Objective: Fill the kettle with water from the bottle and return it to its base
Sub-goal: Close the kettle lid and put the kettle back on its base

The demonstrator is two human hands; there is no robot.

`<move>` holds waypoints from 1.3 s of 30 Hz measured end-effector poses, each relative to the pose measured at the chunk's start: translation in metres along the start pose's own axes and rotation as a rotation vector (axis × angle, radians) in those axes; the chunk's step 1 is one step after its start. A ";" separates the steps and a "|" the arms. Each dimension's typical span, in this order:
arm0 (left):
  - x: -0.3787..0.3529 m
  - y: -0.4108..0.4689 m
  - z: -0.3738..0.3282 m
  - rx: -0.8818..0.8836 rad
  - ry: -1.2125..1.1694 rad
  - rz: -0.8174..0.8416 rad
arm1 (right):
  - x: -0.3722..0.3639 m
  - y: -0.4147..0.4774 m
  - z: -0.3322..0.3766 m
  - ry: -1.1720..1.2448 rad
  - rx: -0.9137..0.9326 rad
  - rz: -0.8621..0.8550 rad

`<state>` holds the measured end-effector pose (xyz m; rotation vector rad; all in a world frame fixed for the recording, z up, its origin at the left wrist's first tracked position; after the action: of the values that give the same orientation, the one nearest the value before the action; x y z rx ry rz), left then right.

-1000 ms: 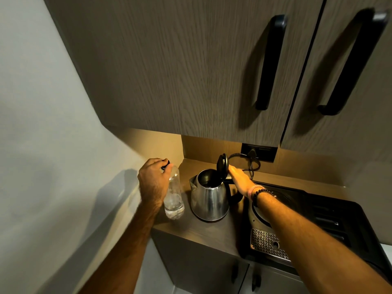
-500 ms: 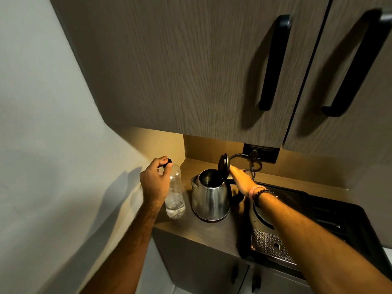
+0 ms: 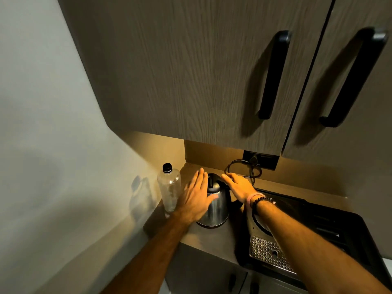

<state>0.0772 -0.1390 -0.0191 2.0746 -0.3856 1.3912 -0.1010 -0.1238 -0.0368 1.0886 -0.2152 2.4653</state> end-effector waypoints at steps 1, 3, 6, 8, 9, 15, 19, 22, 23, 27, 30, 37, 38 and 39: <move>-0.009 0.000 0.004 0.017 0.038 0.057 | 0.000 -0.001 -0.001 -0.008 0.015 0.007; -0.018 0.002 0.006 0.039 0.069 0.087 | 0.003 -0.002 -0.003 -0.029 0.042 0.027; -0.021 0.001 0.006 0.046 0.107 0.064 | 0.006 -0.005 -0.006 -0.076 0.079 0.069; -0.022 0.000 0.006 0.058 0.121 0.077 | 0.006 -0.004 -0.008 -0.087 0.092 0.081; -0.022 -0.001 0.006 0.067 0.121 0.081 | 0.006 -0.004 -0.009 -0.096 0.105 0.075; -0.023 -0.003 0.003 0.113 0.001 0.037 | 0.008 0.001 -0.008 -0.112 0.150 -0.029; -0.021 -0.004 0.003 0.234 -0.192 -0.057 | 0.008 0.000 -0.010 -0.073 0.125 -0.047; -0.016 -0.001 0.007 0.406 -0.386 -0.094 | 0.013 -0.003 -0.008 -0.043 0.134 -0.072; -0.015 0.001 0.008 0.456 -0.430 -0.110 | 0.017 -0.005 -0.007 -0.038 0.144 -0.088; -0.017 0.013 0.004 0.526 -0.604 -0.105 | 0.047 -0.013 -0.007 -0.010 0.175 -0.174; -0.015 0.024 -0.016 0.481 -0.666 -0.133 | 0.080 -0.018 -0.007 -0.006 0.200 -0.231; -0.019 0.040 -0.091 0.347 -0.679 -0.118 | 0.154 -0.037 -0.046 0.006 0.120 -0.301; -0.023 0.042 -0.104 0.329 -0.694 -0.113 | 0.163 -0.041 -0.056 0.025 0.096 -0.305; -0.026 0.042 -0.115 0.316 -0.713 -0.111 | 0.170 -0.045 -0.065 0.033 0.078 -0.310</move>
<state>-0.0406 -0.1018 0.0015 2.7767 -0.3365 0.6336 -0.2258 -0.0085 0.0420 1.0257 0.0578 2.2268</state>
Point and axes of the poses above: each hand's wrist, its own y-axis towards the middle knuckle, its own x-axis out of the back of the hand, z = x × y, the point moved 6 cm from there along y, towards the middle knuckle, and after that the axes turned 13 degrees about -z, right-handed, at the moved point
